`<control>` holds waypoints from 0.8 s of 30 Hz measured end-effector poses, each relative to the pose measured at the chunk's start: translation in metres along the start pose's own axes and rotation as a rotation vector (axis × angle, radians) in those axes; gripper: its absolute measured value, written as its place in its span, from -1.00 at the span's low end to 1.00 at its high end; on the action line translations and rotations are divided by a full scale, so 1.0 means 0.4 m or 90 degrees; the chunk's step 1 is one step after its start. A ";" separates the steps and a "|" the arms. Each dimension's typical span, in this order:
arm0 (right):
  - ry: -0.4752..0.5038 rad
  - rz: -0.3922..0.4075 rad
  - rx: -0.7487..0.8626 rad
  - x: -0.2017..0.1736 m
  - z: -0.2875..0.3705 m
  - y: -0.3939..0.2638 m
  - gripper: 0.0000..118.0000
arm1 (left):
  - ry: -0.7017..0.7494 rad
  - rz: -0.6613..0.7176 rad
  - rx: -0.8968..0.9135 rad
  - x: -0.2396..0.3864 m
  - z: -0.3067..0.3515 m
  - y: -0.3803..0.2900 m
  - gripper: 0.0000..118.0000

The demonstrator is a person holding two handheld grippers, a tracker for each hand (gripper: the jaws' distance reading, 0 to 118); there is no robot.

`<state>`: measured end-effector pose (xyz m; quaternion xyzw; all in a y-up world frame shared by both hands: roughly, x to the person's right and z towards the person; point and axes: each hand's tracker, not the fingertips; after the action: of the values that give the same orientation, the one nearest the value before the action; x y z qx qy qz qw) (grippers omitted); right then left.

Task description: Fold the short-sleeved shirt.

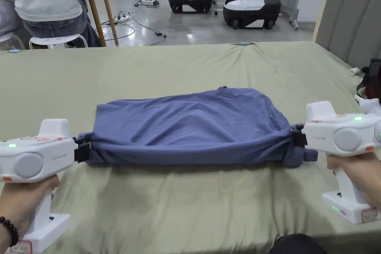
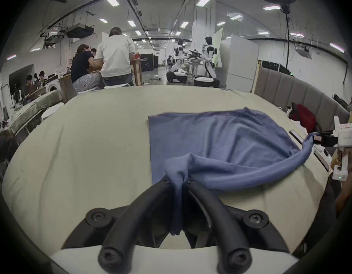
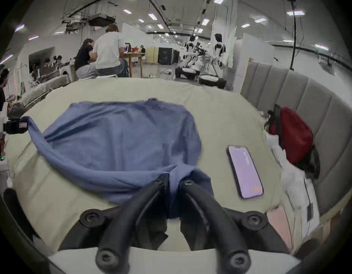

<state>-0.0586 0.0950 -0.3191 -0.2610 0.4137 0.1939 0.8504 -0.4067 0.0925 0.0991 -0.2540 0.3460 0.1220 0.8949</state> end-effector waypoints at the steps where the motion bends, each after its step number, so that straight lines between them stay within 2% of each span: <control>1: 0.000 -0.001 0.001 0.001 -0.027 0.024 -0.83 | 0.005 -0.005 -0.001 0.001 -0.024 0.018 -0.93; 5: -0.006 0.002 -0.003 0.000 -0.187 0.111 -0.83 | 0.034 -0.020 -0.023 0.000 -0.155 0.075 -0.93; 8: -0.024 0.028 -0.011 -0.016 -0.297 0.144 -0.83 | 0.051 -0.012 -0.051 -0.007 -0.259 0.095 -0.93; 12: -0.032 0.016 -0.044 -0.019 -0.419 0.161 -0.83 | 0.063 -0.026 -0.092 -0.004 -0.381 0.096 -0.93; 14: -0.032 0.019 -0.068 -0.023 -0.460 0.149 -0.83 | 0.065 -0.043 -0.125 0.016 -0.404 0.085 -0.93; 18: -0.039 0.040 -0.090 -0.035 -0.484 0.118 -0.83 | 0.075 -0.041 -0.118 0.032 -0.413 0.068 -0.93; 19: -0.041 0.043 -0.085 -0.036 -0.477 0.117 -0.77 | 0.076 -0.039 -0.117 0.033 -0.408 0.069 -0.92; 20: -0.043 0.048 -0.075 -0.039 -0.468 0.120 -0.60 | 0.077 -0.033 -0.116 0.035 -0.402 0.072 -0.85; 21: -0.047 0.050 -0.069 -0.040 -0.456 0.124 -0.08 | 0.082 -0.029 -0.116 0.032 -0.389 0.078 -0.60; 22: -0.053 0.044 -0.065 -0.038 -0.438 0.130 0.45 | 0.105 -0.028 -0.112 0.035 -0.377 0.082 -0.22; 23: -0.055 0.025 -0.053 -0.032 -0.409 0.135 0.88 | 0.134 -0.031 -0.104 0.037 -0.359 0.086 0.23; 24: -0.046 0.001 -0.034 -0.030 -0.375 0.137 1.00 | 0.134 -0.028 -0.091 0.038 -0.336 0.087 0.73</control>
<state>-0.1856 0.0462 -0.4032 -0.2761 0.3776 0.2144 0.8575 -0.4841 0.0501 -0.0089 -0.3361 0.4224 0.0991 0.8359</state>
